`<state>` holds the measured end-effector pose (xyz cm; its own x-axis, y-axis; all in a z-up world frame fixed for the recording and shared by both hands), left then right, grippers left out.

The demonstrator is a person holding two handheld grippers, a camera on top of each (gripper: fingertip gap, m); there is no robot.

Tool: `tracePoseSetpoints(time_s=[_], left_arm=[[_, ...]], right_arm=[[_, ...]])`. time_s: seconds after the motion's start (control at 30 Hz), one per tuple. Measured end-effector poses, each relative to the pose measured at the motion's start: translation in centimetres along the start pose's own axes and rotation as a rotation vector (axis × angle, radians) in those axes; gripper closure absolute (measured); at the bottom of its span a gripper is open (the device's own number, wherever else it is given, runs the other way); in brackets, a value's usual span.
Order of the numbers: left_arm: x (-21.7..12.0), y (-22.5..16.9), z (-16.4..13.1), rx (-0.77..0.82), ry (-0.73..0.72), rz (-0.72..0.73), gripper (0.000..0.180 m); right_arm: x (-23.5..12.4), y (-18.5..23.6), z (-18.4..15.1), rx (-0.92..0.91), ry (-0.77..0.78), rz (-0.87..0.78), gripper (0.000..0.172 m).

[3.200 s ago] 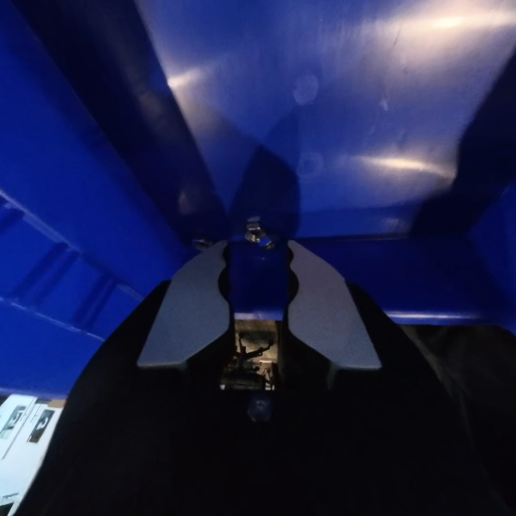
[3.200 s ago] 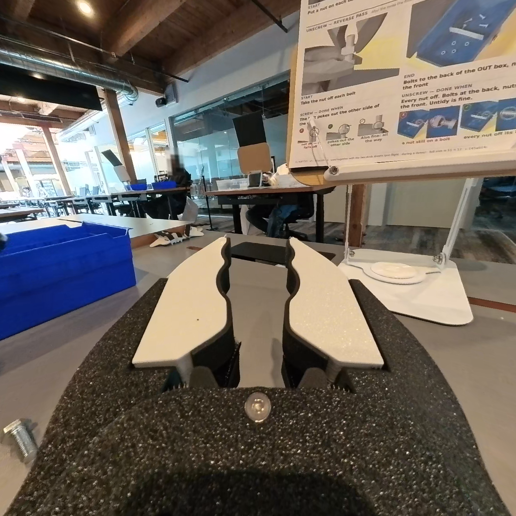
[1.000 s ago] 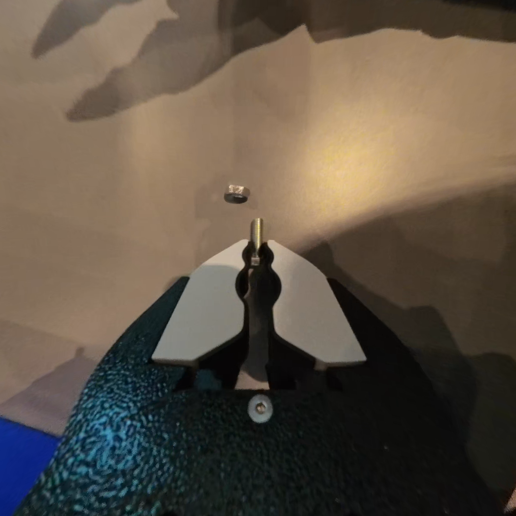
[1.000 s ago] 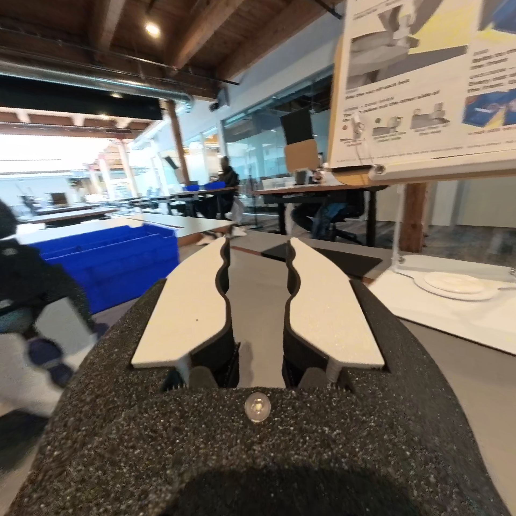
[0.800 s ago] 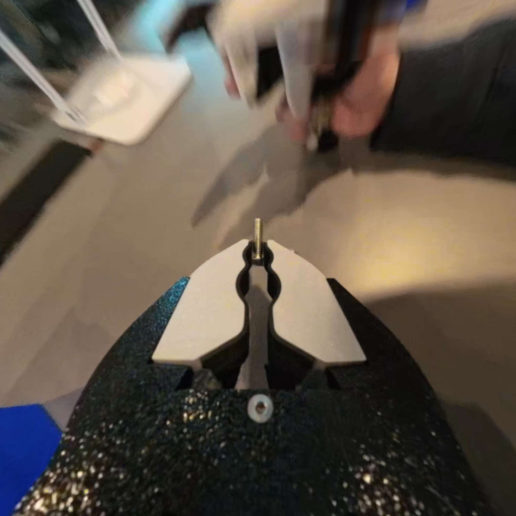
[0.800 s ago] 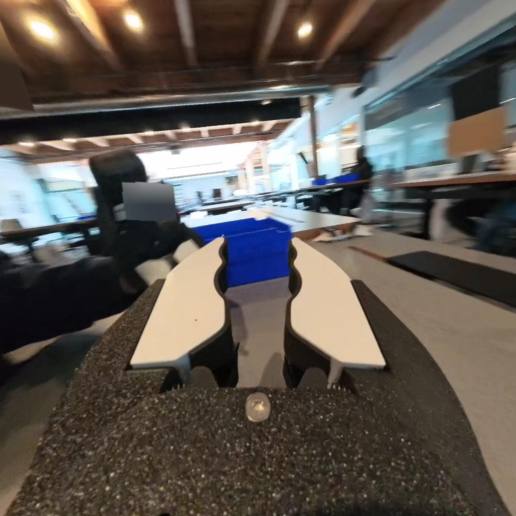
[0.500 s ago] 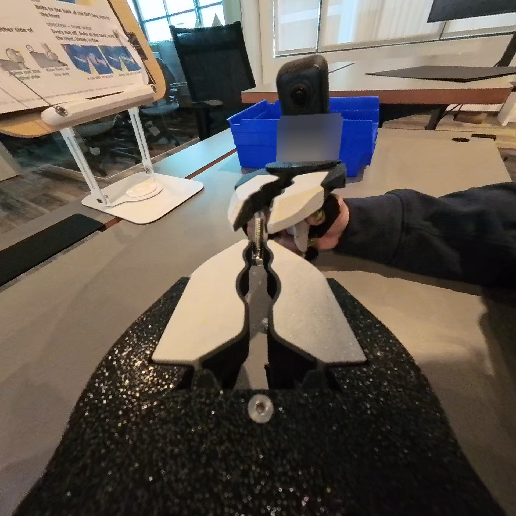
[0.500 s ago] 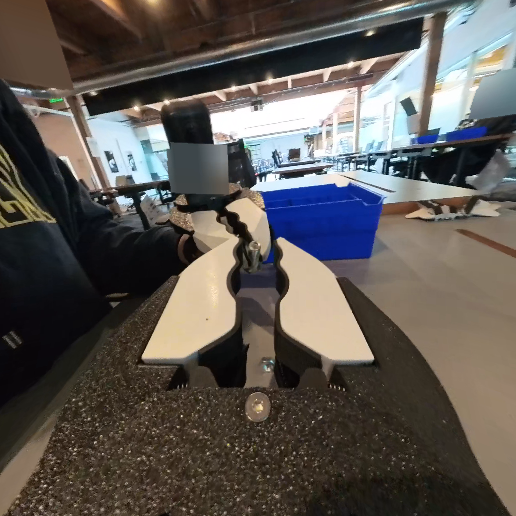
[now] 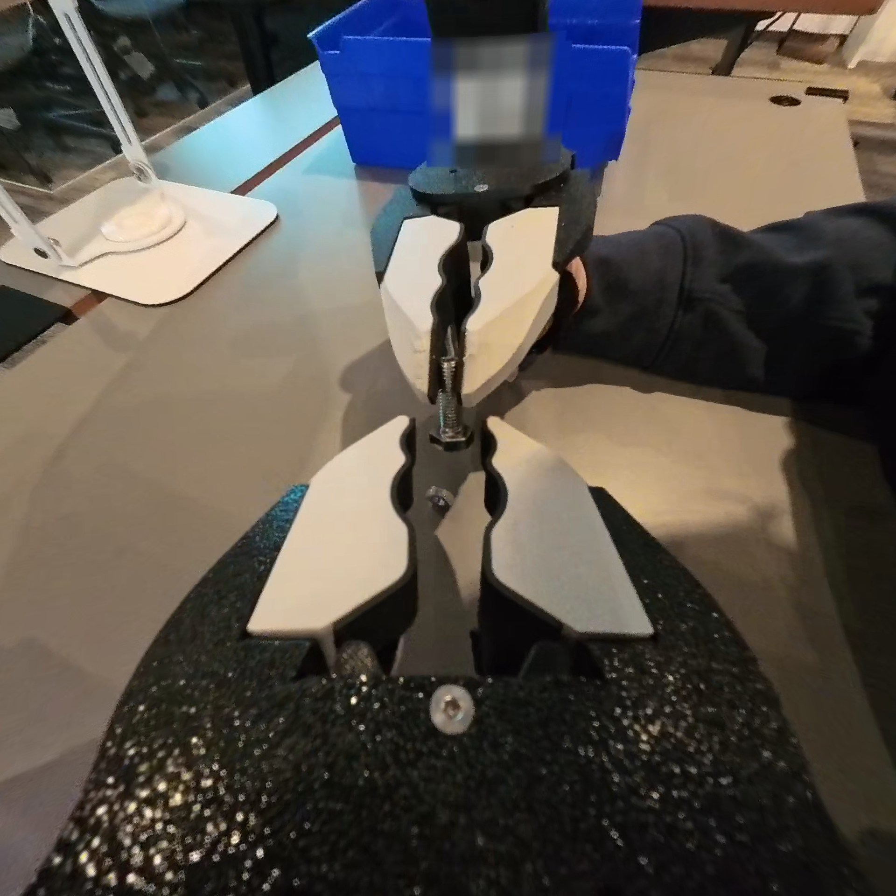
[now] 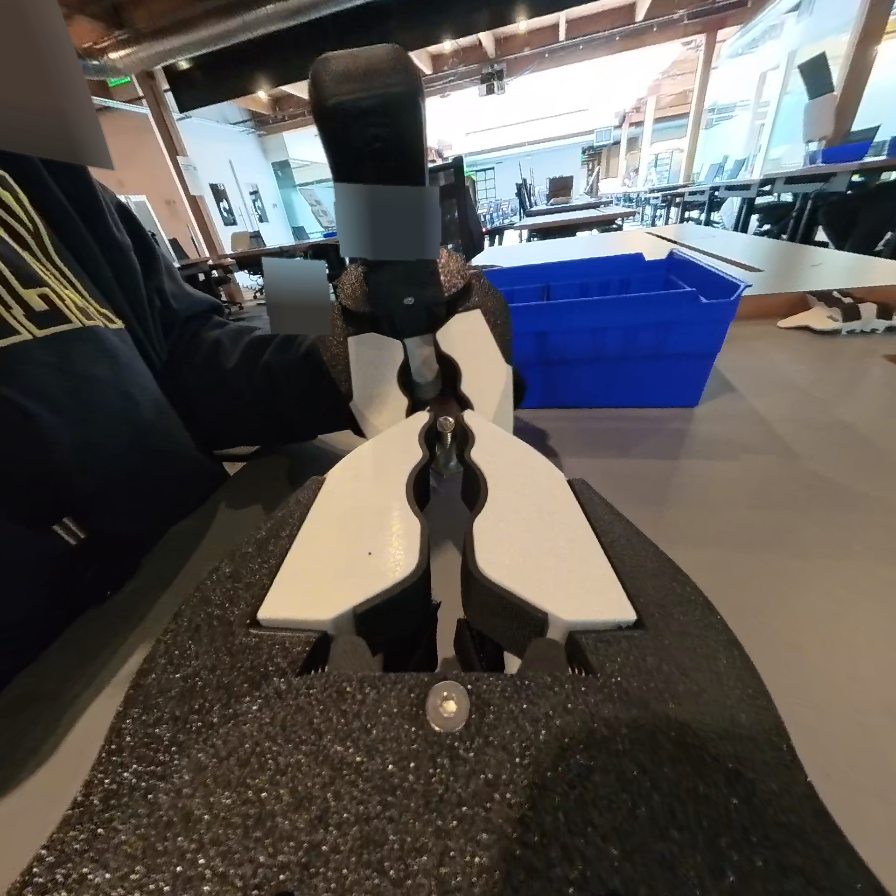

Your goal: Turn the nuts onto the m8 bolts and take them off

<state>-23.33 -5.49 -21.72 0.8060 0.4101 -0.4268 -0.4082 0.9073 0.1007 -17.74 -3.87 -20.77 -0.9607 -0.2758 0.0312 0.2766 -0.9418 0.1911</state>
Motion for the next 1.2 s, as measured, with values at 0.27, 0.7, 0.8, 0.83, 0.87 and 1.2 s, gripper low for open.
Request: tracePoseSetpoints(time_s=[0.27, 0.7, 0.8, 0.83, 0.87, 1.2], left_arm=[[0.1, -1.2, -0.6, -0.005, 0.022, -0.123, 0.164], [0.0, 1.2, -1.5, -0.081, -0.051, 0.118, 0.166], [-0.4, 2.8, -2.1, -0.089, -0.075, 0.346, 0.166], [-0.6, 3.2, -2.3, -0.093, -0.085, 0.405, 0.166], [-0.8, 3.5, -2.4, -0.097, -0.099, 0.452, 0.166], [-2.0, 4.4, -2.6, -0.03, -0.157, 0.641, 0.166]], right_arm=[[0.3, 0.8, -0.2, 0.033, 0.014, 0.099, 0.165], [-1.7, -0.8, -0.8, -0.025, 0.117, -0.108, 0.148], [-2.0, -1.5, -3.1, -0.015, 0.306, -0.168, 0.149], [-1.6, -1.4, -3.2, -0.03, 0.325, -0.163, 0.148], [-1.3, -1.4, -3.6, -0.049, 0.354, -0.167, 0.148], [-0.1, -1.8, -6.6, -0.08, 0.624, -0.192, 0.156]])
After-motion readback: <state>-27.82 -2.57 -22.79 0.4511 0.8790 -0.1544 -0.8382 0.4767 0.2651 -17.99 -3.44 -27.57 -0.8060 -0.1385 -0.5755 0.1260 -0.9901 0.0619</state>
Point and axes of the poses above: each gripper's, where its closed fingertips meet, x out along the fingers, z out of its top, y = z × x across the jaws, the point moved 4 cm from there along -x, back along the fingers, and after that the axes turned 4 degrees about x, right-handed, at the moved point
